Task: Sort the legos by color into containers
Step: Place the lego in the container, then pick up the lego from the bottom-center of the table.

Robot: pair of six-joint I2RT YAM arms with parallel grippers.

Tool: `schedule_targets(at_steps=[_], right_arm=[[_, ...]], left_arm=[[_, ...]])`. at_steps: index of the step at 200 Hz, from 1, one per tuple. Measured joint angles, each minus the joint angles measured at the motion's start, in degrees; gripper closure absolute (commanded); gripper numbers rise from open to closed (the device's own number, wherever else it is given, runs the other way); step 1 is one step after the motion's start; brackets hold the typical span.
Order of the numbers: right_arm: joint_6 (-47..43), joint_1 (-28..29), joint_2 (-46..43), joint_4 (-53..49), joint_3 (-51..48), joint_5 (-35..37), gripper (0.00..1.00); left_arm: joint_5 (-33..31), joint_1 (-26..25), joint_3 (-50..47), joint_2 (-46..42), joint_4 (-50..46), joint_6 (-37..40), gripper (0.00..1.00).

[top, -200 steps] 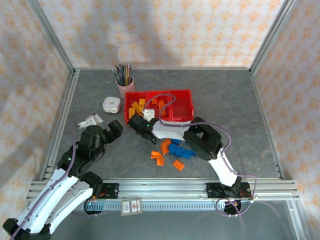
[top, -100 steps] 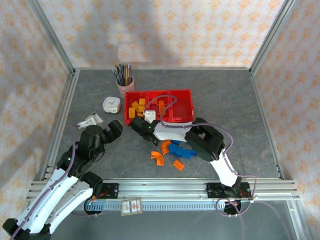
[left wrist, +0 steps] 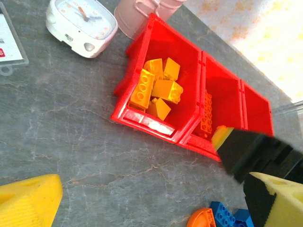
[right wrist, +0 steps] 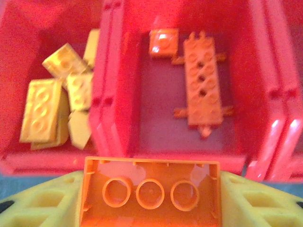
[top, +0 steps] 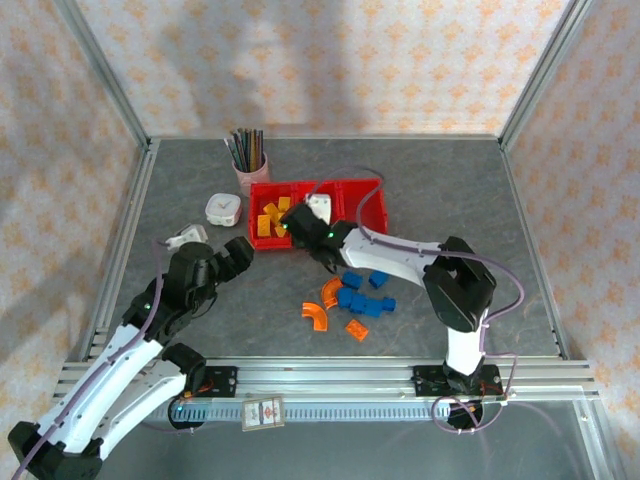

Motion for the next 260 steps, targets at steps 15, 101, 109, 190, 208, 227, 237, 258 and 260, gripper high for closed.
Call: schedule_targets(at_steps=[15,101,109,190,208,227,237,258,260], right_arm=[[-2.1,-2.7,2.4,-0.3,3.4,-0.1,0.41],[-10.2,-9.0,15.5,-3.4,19.8,-0.2,0.21],[-10.4,-9.0,15.5,-3.4,20.2,-0.2,0.20],[-12.3,-3.7,1.9,-2.8,5.9,-5.0,0.18],[-13.0,-1.2,-1.9,-2.8,2.0,-6.3,0.19],[-13.8,1.2,-4.9,-3.0,-1.6,-7.2,0.20],[-14.1,2.5,-5.9,-3.4,-3.0,-7.3,0.20],[-14.3,5.2,-7.6,-3.5,-6.0,-7.3,0.20],[-14.3,5.5,-7.8,-3.5,-6.4,-7.3,0.20]], left_arm=[[0.9,0.0,0.0,2.2,1.6,0.3,0.01],[2.4,0.0,2.6,8.8,6.8,1.5,0.01],[2.5,0.0,2.6,8.8,6.9,1.5,0.00],[3.9,0.0,2.6,4.7,5.4,1.9,0.01],[4.2,0.0,2.6,3.2,4.2,2.0,0.01],[4.5,0.0,2.6,1.5,2.5,2.3,0.01],[4.6,0.0,2.6,0.6,1.8,2.4,0.01],[5.4,0.0,2.4,-1.0,0.5,2.3,0.01],[5.4,0.0,2.4,-1.0,0.5,2.3,0.00]])
